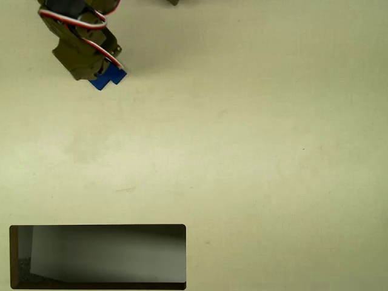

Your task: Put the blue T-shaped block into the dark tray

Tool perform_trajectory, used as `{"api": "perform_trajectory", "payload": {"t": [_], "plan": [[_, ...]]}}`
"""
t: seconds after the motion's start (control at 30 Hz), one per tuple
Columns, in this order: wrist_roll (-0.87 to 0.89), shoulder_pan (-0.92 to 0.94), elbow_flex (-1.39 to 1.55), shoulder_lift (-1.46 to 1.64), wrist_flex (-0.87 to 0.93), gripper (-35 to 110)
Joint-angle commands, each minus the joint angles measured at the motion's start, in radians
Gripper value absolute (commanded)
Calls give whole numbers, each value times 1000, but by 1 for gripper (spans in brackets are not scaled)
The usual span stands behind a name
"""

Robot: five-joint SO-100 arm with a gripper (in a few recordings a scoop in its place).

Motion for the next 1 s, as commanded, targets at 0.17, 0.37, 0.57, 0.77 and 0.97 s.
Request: {"api": "perform_trajectory", "payload": {"t": [0.17,0.37,0.57,0.77,0.97], "plan": [[-485,141,129,112,12,0],[-437,186,133,215,391,0],[-285,130,176,225,491,0],[-21,15,209,158,439,0],[153,-32,169,15,272,0]]}}
